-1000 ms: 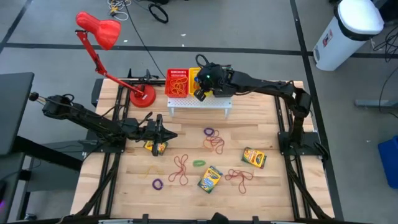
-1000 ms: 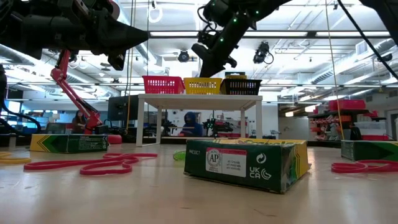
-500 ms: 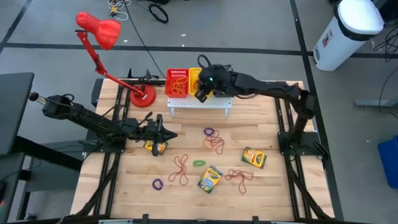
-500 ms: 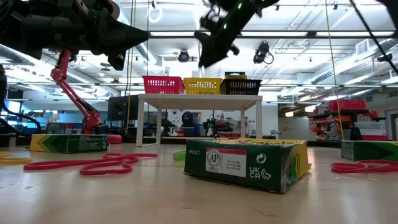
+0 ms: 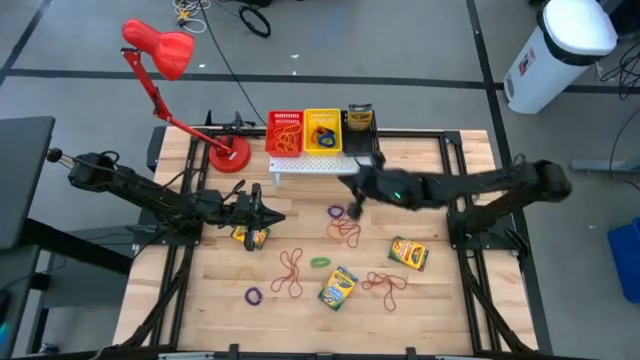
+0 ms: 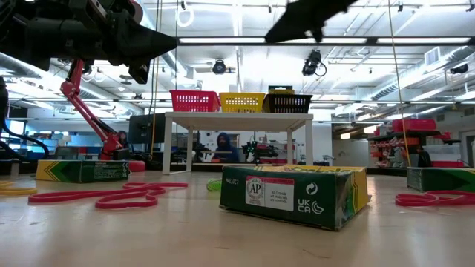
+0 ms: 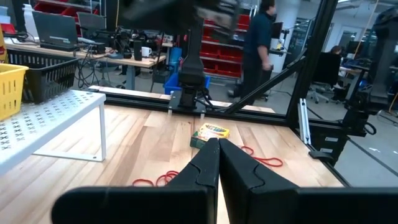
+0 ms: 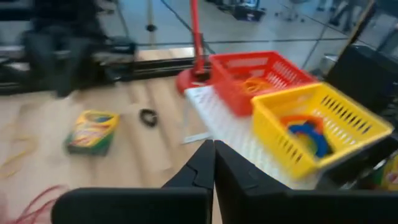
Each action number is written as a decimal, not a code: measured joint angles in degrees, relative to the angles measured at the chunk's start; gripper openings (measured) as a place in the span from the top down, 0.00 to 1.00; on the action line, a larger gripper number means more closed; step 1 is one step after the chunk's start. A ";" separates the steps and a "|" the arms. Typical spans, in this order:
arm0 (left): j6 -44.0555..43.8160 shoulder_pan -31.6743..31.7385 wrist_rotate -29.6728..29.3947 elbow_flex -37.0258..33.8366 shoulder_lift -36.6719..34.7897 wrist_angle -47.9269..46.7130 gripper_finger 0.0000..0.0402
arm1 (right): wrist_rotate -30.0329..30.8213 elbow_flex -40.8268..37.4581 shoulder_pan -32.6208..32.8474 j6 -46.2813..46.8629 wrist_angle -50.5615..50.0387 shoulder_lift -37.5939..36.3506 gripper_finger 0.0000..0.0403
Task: Pick & Place Office Desk Supplies
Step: Put the red rubber band into the red bin on the shelf
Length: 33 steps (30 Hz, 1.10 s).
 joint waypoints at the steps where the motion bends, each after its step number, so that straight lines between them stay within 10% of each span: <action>1: 0.00 0.02 0.00 0.00 0.00 0.00 0.97 | 0.68 -2.18 1.67 0.70 0.89 -1.50 0.98; 11: 0.00 0.02 0.00 0.00 0.00 -0.04 0.97 | -0.34 -26.56 15.99 6.87 23.87 -6.68 0.99; 23: -6.21 -0.03 -0.02 0.00 0.00 0.33 0.97 | -16.36 -51.52 13.92 2.40 74.87 -13.96 0.99; 28: -15.63 0.02 0.73 0.55 -0.02 -1.17 0.97 | -4.39 -50.72 14.07 2.43 62.68 -17.11 0.99; 33: -18.49 -3.79 2.61 9.70 2.08 -23.72 0.96 | 2.88 -43.28 11.55 8.78 36.65 -17.09 1.00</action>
